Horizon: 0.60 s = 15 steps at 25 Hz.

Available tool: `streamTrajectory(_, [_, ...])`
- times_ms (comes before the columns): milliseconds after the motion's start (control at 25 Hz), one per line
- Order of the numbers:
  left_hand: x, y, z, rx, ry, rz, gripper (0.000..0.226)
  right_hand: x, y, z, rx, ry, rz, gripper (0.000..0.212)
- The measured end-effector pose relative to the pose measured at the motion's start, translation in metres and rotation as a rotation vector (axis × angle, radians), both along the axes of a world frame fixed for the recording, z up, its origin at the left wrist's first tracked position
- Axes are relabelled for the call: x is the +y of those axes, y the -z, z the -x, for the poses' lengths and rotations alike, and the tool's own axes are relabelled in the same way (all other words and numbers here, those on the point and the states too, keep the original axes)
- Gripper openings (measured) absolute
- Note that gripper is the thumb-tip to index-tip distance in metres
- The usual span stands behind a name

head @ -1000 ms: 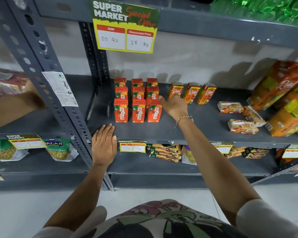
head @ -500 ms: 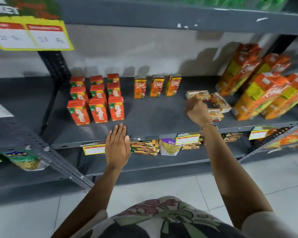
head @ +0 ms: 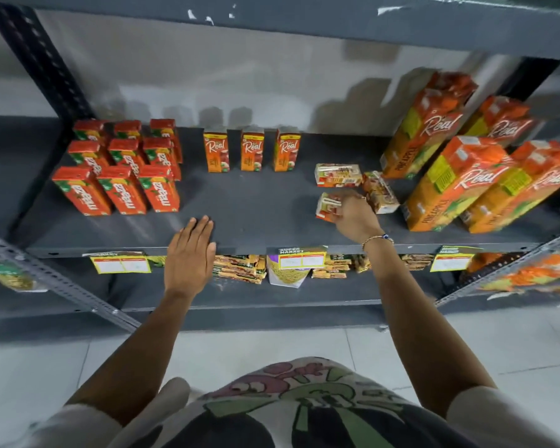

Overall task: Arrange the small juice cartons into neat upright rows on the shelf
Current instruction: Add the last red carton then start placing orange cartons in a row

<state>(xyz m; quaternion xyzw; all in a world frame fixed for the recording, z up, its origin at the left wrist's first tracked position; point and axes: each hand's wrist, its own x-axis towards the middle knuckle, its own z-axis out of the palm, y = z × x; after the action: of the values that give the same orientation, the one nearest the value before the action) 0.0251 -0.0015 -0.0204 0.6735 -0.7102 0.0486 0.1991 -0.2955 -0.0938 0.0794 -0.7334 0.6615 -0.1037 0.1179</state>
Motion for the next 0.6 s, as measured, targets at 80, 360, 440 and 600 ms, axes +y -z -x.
streamTrajectory(80, [0.001, -0.003, 0.002, -0.010, 0.007, -0.004, 0.051, 0.006, -0.005, -0.019, -0.245, 0.052, 0.075, 0.039])
streamTrajectory(360, [0.009, -0.009, -0.029, -0.038, -0.040, -0.005, 0.053, 0.014, -0.017, -0.129, -0.922, 0.257, 0.246, 0.057])
streamTrajectory(440, [0.007, -0.009, -0.035, -0.041, -0.023, -0.005, 0.052, 0.011, -0.016, -0.163, -0.923, 0.264, 0.244, 0.061])
streamTrajectory(600, [0.007, -0.002, -0.041, -0.042, 0.017, 0.010, 0.051, 0.004, -0.008, -0.213, -0.900, 0.269, 0.236, 0.067])
